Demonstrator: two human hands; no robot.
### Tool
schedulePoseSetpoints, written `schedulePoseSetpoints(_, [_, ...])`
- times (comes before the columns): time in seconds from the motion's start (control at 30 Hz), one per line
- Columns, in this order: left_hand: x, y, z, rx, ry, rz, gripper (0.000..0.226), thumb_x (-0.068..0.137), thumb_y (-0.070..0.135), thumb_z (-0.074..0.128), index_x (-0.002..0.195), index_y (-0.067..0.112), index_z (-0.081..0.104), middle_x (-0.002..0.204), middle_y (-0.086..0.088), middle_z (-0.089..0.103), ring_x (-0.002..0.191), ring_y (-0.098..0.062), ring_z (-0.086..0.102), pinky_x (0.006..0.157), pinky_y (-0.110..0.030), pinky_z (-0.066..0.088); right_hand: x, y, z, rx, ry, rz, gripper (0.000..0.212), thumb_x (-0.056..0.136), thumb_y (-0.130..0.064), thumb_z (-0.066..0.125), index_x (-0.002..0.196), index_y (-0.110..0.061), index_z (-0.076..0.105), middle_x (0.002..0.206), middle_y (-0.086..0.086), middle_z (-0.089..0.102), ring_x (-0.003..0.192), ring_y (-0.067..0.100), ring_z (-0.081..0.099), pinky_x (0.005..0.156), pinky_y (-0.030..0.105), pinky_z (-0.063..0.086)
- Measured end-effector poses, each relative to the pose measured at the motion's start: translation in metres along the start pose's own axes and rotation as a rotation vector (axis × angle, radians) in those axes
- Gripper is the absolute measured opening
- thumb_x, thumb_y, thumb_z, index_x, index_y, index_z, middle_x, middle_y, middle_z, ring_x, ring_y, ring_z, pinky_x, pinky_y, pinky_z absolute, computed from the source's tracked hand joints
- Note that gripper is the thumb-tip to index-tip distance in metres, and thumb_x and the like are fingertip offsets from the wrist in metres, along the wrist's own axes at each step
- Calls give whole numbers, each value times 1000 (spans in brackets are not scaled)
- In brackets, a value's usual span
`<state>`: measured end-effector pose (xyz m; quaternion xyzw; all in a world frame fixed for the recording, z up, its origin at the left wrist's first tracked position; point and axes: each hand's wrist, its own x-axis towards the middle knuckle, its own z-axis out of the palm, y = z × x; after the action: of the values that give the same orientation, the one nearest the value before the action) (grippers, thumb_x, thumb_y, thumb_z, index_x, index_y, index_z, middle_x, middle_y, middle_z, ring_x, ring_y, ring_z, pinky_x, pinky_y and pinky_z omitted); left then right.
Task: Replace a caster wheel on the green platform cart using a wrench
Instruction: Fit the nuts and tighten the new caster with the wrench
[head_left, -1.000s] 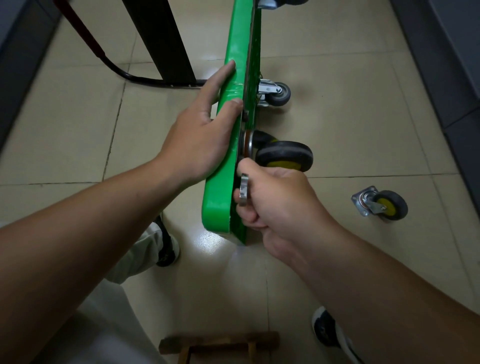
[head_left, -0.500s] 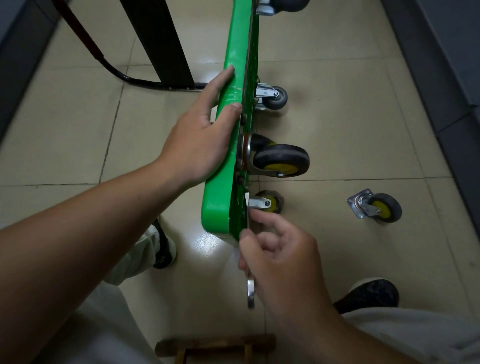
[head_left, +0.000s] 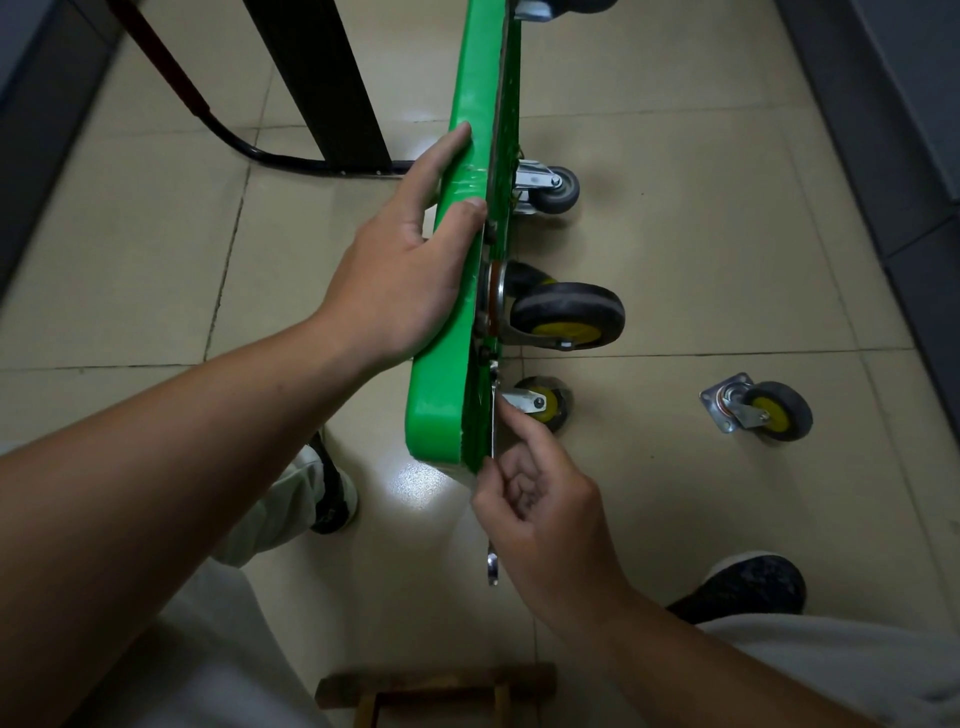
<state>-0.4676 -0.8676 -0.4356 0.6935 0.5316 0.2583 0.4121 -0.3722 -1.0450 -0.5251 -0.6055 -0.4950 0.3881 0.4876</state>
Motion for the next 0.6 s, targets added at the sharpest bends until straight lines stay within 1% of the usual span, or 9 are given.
schedulePoseSetpoints(0.13, [0,0,0,19,2,9,61,97,52,41,157,53,29,118,24,56,92,-13,70,84,-50,61,2,3,0,9,-34,-30,57,94,-15,59,150,-16,48,66,-5,50,53,9,50,55,16,45])
schedulePoseSetpoints(0.27, [0,0,0,25,16,5,61,96,52,41,156,55,30,121,21,56,94,-12,69,87,-50,60,4,4,3,14,-38,-30,56,95,-22,55,150,-16,47,66,-5,48,52,9,49,54,18,44])
schedulePoseSetpoints(0.37, [-1,2,0,32,10,2,60,96,53,41,155,56,30,118,24,55,94,-13,69,87,-52,59,9,11,4,68,-29,15,56,97,-23,56,151,-25,46,67,-8,51,54,11,51,55,20,44])
schedulePoseSetpoints(0.43, [-2,2,0,35,8,1,60,97,53,41,156,55,29,116,25,55,94,-14,69,86,-53,59,13,13,5,94,-34,40,55,98,-22,59,150,-31,46,68,-6,53,57,16,53,56,21,45])
schedulePoseSetpoints(0.5, [-1,2,-1,33,9,-4,60,96,53,41,156,55,30,116,25,55,94,-15,69,87,-52,59,16,11,5,121,-40,76,54,98,-21,61,149,-32,47,68,1,57,59,19,55,58,27,47])
schedulePoseSetpoints(0.53, [-1,2,-1,30,11,-6,61,96,53,41,155,55,30,117,24,55,93,-15,69,87,-52,59,16,8,4,153,-40,101,52,98,-21,61,148,-30,50,69,4,60,61,18,57,60,29,49])
schedulePoseSetpoints(0.57, [-1,2,-1,28,12,-7,60,96,53,41,155,55,30,118,23,56,92,-14,69,87,-52,59,18,4,3,198,-41,130,50,97,-20,61,146,-26,53,70,4,65,64,15,61,62,29,51])
schedulePoseSetpoints(0.6, [-1,2,-1,27,14,-6,60,96,53,41,155,55,30,118,22,57,92,-15,69,87,-53,59,20,-3,1,242,-40,162,46,98,-19,62,143,-22,56,73,2,72,67,11,67,63,26,55])
